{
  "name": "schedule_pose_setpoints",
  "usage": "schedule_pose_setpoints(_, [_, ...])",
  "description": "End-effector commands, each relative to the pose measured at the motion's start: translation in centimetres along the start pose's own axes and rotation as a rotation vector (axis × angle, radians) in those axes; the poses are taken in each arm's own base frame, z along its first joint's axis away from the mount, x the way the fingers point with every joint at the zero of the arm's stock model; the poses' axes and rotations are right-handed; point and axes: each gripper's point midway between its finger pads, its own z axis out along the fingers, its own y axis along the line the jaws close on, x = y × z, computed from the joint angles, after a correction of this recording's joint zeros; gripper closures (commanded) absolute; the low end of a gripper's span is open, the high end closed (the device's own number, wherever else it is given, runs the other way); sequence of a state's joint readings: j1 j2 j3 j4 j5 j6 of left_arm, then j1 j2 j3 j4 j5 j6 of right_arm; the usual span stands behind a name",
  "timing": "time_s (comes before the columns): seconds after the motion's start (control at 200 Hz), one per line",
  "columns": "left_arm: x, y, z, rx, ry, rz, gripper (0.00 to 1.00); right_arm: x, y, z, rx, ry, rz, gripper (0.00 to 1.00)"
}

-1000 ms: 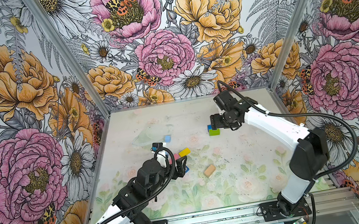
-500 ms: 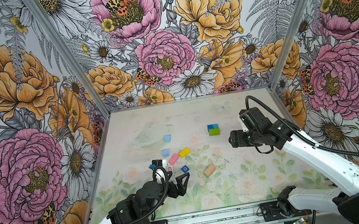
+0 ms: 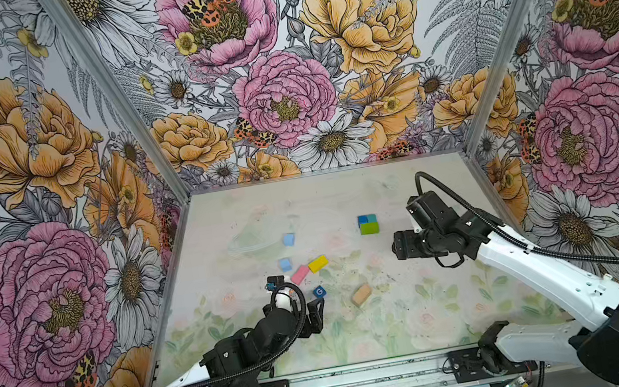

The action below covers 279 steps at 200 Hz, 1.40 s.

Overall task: Build the wood block tower
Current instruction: 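Raise the right gripper and draw it back toward the robot, then move the right gripper over the plain wood block nearer the robot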

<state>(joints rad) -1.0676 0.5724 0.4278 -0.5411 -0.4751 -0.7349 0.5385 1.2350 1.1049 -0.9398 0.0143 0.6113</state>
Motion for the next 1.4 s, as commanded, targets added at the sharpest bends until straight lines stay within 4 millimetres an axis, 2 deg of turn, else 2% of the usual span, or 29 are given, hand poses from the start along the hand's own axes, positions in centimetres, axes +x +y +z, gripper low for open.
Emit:
schedule_pose_setpoints(0.0, [-0.2, 2.1, 0.7, -0.079, 0.033, -0.071, 0.01, -1.9, 2.3, 0.4, -0.073, -0.036, -0.025, 0.16])
schedule_pose_setpoints(0.125, [-0.9, 4.2, 1.5, -0.134, 0.043, -0.14, 0.03, -2.5, 3.9, 2.1, -0.102, -0.007, -0.055, 0.16])
schedule_pose_setpoints(0.29, [-2.2, 5.7, 2.1, -0.171, 0.036, -0.189, 0.03, -3.4, 5.5, 4.2, -0.101, 0.024, -0.103, 0.16])
schedule_pose_setpoints(0.65, [-3.3, 6.3, 3.8, -0.228, 0.056, -0.187, 0.02, -4.1, 7.3, 7.0, -0.12, 0.077, -0.155, 0.17])
schedule_pose_setpoints(0.936, [-3.5, 7.1, 4.8, -0.251, 0.068, -0.191, 0.01, -2.4, 6.7, 8.3, -0.106, 0.133, -0.174, 0.19])
schedule_pose_setpoints(1.076, [-3.7, 6.9, 5.1, -0.242, 0.076, -0.189, 0.01, -1.6, 7.4, 8.2, -0.129, 0.152, -0.175, 0.23])
schedule_pose_setpoints(1.391, [-1.8, 7.4, 4.2, -0.206, 0.076, -0.233, 0.01, 3.2, 8.7, 7.7, -0.13, 0.223, -0.221, 0.23])
